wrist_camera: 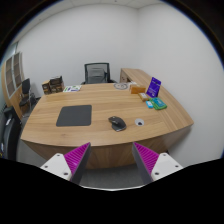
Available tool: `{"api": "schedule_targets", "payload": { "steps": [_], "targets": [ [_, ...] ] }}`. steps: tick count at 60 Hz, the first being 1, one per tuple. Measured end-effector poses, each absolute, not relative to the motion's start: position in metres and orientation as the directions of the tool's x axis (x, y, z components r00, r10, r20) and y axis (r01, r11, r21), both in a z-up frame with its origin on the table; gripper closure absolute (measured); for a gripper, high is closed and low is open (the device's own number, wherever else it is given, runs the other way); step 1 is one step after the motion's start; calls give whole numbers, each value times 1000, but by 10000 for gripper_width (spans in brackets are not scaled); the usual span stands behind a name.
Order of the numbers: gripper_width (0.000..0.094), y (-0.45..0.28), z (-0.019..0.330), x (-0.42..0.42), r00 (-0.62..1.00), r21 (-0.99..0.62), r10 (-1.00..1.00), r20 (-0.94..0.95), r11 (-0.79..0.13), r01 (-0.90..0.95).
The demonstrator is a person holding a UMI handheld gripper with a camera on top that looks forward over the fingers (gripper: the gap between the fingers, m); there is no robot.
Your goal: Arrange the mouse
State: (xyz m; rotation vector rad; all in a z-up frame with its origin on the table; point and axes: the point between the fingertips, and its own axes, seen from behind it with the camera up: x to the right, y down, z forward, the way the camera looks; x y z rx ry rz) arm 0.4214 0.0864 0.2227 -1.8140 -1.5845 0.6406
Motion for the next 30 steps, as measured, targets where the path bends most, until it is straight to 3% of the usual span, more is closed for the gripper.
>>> {"api": "schedule_targets", "payload": {
  "steps": [30],
  "targets": [
    [78,138,131,325,88,-733,995,56,-18,679]
  ]
}}
